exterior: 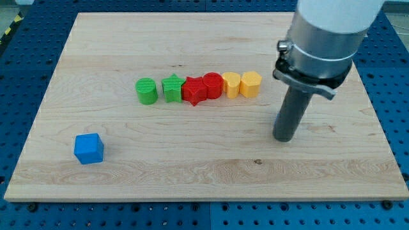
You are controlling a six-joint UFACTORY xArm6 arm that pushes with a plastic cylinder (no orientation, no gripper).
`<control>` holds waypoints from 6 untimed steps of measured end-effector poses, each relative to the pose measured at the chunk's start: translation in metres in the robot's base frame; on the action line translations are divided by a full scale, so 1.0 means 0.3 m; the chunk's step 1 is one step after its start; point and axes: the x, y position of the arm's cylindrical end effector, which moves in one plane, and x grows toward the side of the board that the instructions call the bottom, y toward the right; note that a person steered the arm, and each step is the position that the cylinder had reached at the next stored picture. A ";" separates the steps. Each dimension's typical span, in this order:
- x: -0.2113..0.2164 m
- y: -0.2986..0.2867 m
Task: Slightly move the blue triangle to the right side of yellow hexagon
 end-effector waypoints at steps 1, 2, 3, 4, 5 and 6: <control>0.004 -0.023; -0.021 -0.016; -0.028 -0.014; -0.028 -0.014; -0.033 -0.014; -0.085 -0.001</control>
